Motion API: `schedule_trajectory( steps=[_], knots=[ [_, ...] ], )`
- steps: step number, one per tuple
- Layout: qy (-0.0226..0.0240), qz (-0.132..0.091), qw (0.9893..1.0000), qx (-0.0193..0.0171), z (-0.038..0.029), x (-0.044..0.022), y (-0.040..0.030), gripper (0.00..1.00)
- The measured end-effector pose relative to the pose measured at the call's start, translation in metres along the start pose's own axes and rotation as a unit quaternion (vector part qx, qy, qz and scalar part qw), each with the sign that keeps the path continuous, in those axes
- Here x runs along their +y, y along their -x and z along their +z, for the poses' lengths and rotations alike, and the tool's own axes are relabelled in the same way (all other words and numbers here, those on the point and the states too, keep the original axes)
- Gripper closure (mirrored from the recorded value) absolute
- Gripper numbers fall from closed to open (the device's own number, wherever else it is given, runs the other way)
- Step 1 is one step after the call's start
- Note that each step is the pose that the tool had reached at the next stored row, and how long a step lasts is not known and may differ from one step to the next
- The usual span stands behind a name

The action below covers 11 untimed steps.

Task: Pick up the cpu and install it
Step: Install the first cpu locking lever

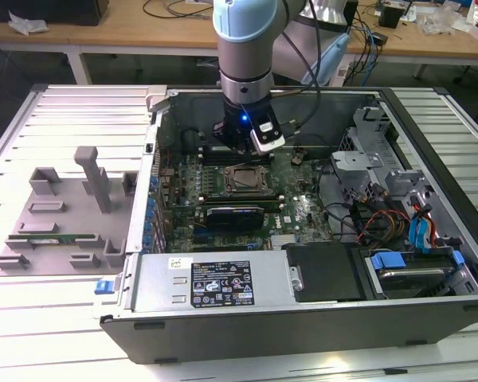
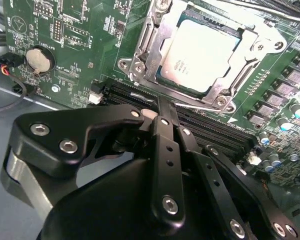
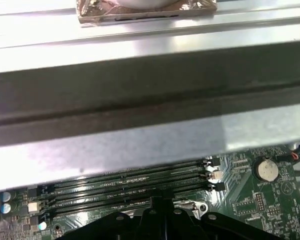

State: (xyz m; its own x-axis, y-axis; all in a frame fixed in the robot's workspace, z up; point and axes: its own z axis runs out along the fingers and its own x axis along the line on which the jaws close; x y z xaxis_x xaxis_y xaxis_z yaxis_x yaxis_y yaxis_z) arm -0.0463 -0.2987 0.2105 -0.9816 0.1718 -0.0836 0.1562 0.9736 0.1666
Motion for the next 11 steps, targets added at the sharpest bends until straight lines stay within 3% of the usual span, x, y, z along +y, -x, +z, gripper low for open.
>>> schedule_trajectory(
  steps=[3, 11],
  knots=[
    [-0.0001, 0.001, 1.0, -0.0003, 0.0003, 0.0024, -0.0017, 0.89],
    [-0.0001, 0.003, 1.0, -0.0007, 0.0009, 0.0015, -0.005, 0.89]
  ],
)
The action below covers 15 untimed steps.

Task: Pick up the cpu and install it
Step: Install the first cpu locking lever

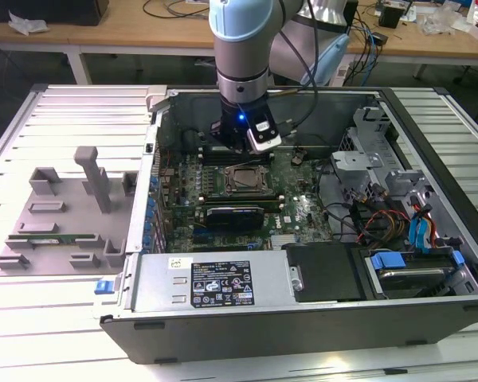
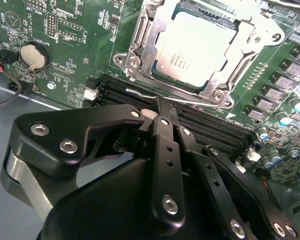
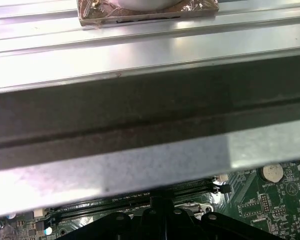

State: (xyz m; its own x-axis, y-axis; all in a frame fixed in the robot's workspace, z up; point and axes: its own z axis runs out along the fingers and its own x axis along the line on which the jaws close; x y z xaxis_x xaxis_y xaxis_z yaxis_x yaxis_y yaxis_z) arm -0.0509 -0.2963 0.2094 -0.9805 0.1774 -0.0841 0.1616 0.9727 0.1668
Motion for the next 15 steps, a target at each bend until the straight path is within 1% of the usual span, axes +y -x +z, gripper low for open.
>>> schedule_trajectory(
  steps=[4, 11, 15],
  knots=[
    [-0.0006, 0.001, 1.0, -0.0001, 0.0013, -0.0009, 0.0001, 0.89],
    [-0.0009, 0.003, 1.0, -0.0006, 0.0058, -0.0017, -0.0002, 0.89],
    [-0.0019, 0.009, 1.0, -0.0016, 0.0076, -0.0026, 0.0016, 0.89]
  ],
)
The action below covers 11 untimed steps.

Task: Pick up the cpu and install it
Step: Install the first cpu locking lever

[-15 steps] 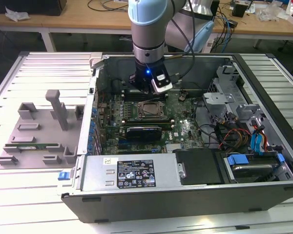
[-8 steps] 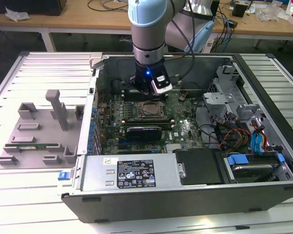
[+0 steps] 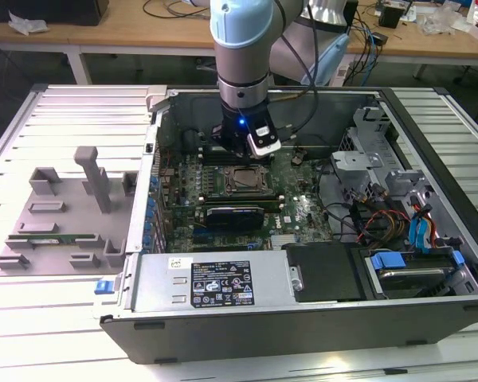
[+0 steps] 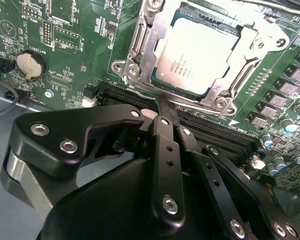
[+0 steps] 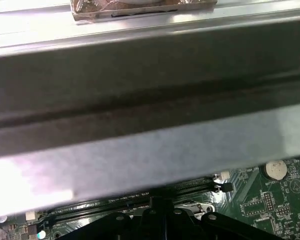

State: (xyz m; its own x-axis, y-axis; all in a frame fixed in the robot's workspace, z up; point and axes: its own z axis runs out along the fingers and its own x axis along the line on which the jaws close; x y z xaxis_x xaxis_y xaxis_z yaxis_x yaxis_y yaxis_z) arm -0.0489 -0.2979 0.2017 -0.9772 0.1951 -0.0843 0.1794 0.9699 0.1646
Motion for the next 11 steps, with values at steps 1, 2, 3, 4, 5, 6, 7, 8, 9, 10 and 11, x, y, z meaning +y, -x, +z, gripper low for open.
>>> schedule_trajectory(
  steps=[1, 2, 3, 4, 5, 6, 7, 8, 9, 10, 11],
  knots=[
    [-0.0005, 0.002, 1.0, -0.0003, 0.0002, -0.0004, 0.0005, 0.89],
    [-0.0009, 0.003, 1.0, -0.0006, 0.0003, -0.0007, 0.0007, 0.89],
    [-0.0015, 0.004, 1.0, -0.0009, 0.0004, -0.001, 0.001, 0.89],
    [-0.0019, 0.005, 1.0, -0.0012, 0.0006, -0.0013, 0.0012, 0.89],
    [-0.0024, 0.006, 1.0, -0.0014, 0.0006, -0.0015, 0.0013, 0.89],
    [-0.0025, 0.006, 1.0, -0.0014, 0.0006, -0.0016, 0.0013, 0.89],
    [-0.0026, 0.006, 1.0, -0.0014, 0.0006, -0.0016, 0.0013, 0.89],
    [-0.0026, 0.006, 1.0, -0.0014, 0.0006, -0.0016, 0.0013, 0.89],
    [-0.0026, 0.006, 1.0, -0.0014, 0.0007, -0.0016, 0.0014, 0.89],
    [-0.0026, 0.006, 1.0, -0.0014, 0.0008, -0.0015, 0.0017, 0.89],
    [-0.0025, 0.006, 1.0, -0.0014, 0.001, -0.0014, 0.0023, 0.89]
  ],
)
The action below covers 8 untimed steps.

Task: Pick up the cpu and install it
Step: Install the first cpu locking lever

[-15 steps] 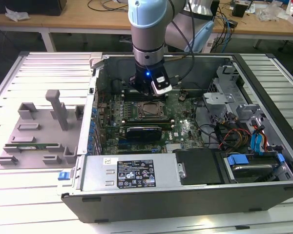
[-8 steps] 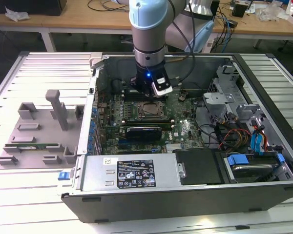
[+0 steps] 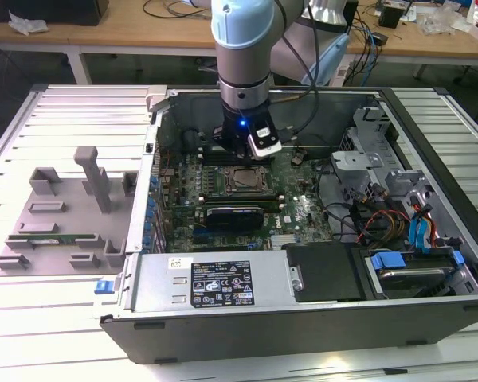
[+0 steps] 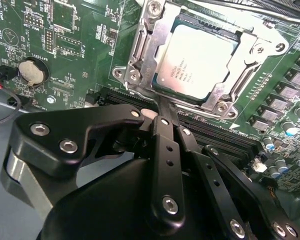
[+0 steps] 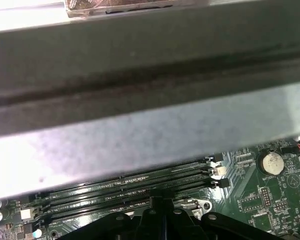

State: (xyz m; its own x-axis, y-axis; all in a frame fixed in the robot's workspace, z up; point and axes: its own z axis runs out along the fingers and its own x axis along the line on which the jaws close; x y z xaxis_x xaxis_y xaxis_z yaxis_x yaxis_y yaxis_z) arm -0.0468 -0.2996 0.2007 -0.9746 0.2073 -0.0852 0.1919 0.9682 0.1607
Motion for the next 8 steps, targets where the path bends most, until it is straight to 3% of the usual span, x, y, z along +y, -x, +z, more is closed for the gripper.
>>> schedule_trajectory(
  steps=[8],
  knots=[
    [0.0015, 0.0, 1.0, 0.0002, 0.0013, 0.0016, 0.0077, 0.89]
  ],
)
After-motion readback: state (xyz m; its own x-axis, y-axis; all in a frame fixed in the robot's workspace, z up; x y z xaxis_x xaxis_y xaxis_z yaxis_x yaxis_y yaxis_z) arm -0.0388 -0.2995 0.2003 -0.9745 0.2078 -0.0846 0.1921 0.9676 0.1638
